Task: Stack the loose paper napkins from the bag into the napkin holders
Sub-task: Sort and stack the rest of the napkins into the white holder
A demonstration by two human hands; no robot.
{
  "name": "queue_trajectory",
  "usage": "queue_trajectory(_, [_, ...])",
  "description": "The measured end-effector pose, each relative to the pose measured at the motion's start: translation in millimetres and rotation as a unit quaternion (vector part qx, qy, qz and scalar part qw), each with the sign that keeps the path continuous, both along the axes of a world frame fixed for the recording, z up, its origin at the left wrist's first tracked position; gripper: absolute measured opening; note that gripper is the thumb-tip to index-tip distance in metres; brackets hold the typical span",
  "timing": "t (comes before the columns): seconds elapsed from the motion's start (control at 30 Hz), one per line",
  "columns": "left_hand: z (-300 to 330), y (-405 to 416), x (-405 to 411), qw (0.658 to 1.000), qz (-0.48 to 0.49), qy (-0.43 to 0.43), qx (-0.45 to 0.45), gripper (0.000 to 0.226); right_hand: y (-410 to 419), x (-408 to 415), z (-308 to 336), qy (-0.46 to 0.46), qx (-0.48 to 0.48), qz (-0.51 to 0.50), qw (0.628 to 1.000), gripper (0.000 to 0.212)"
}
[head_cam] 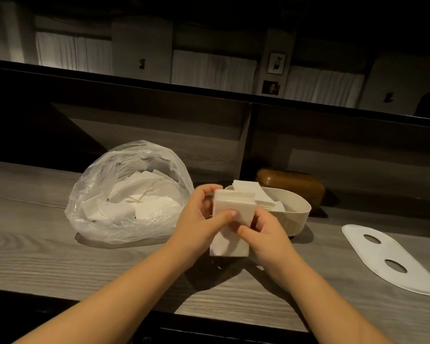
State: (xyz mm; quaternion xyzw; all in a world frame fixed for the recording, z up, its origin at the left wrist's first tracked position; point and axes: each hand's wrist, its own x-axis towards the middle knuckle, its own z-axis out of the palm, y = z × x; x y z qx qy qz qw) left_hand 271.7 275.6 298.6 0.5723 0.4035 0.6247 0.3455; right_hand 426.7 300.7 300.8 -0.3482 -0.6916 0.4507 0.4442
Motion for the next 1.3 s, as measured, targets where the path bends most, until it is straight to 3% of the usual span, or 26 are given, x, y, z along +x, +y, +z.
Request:
queue_trajectory(0.07, [1.6,1.9,8.6,1.0,0.001,0.018,0.002,0.043,-0.2,-2.0,-0.1,0.044,-0.003,-0.003,0.999,0.041])
queue_trajectory(0.17, [-2.5,2.5,19.6,0.998,0.024,0.057,0.009,0.034,1.1,-4.2,-5.7,0.041,0.009,-0.004,0.999,0.043])
queue_trajectory(0.33, [-13.0,2.9,23.2,0.998,-0.046,0.042,-0.013,0.051,5.3,-6.3,-11.2,0.031,-0.02,0.008,0.999,0.052])
queue_trajectory(0.43, [-14.6,2.6,22.5,0.996,-0.009,0.09,-0.013,0.036,1.3,-7.6,-5.9,0.005,0.026,-0.036,0.999,0.043])
queue_trajectory(0.5, [-10.2,2.3,19.0,0.992,0.039,0.119,0.004,0.022,0.0,-3.8,-1.5,0.037,0.05,-0.045,0.997,0.038])
queue_trajectory(0.57, [-0.8,1.7,11.5,0.998,0.012,0.06,-0.002,0.026,-1.8,1.8,3.6,0.091,0.035,-0.016,0.995,0.037])
queue_trajectory(0.63, [10.0,1.2,3.6,0.995,-0.086,-0.014,-0.05,0.043,-5.3,5.6,10.4,0.104,0.022,0.0,0.994,0.05])
queue_trajectory(0.73, [26.5,0.1,-0.5,0.966,-0.231,-0.009,-0.113,0.067,-4.7,2.3,28.6,0.074,0.055,-0.011,0.996,0.05])
queue_trajectory(0.8, [38.9,5.1,-4.1,0.952,-0.274,-0.062,-0.124,0.079,1.0,-2.7,46.5,0.049,0.096,-0.024,0.994,0.04])
queue_trajectory(0.93, [49.0,20.3,-14.6,0.951,-0.236,-0.162,-0.112,0.06,20.8,-18.8,71.6,-0.115,0.215,-0.097,0.965,0.043])
queue_trajectory(1.03, [37.7,23.4,-18.7,0.944,-0.224,-0.188,-0.152,0.049,34.0,-24.6,66.8,-0.21,0.35,-0.165,0.898,0.06])
queue_trajectory(1.13, [28.5,24.7,-22.9,0.945,-0.208,-0.177,-0.178,0.054,44.3,-25.6,52.6,-0.244,0.461,-0.183,0.834,0.046])
queue_trajectory(1.3, [22.9,28.6,-25.1,0.954,-0.17,-0.123,-0.214,0.055,46.2,-20.1,36.4,-0.239,0.427,-0.167,0.856,0.03])
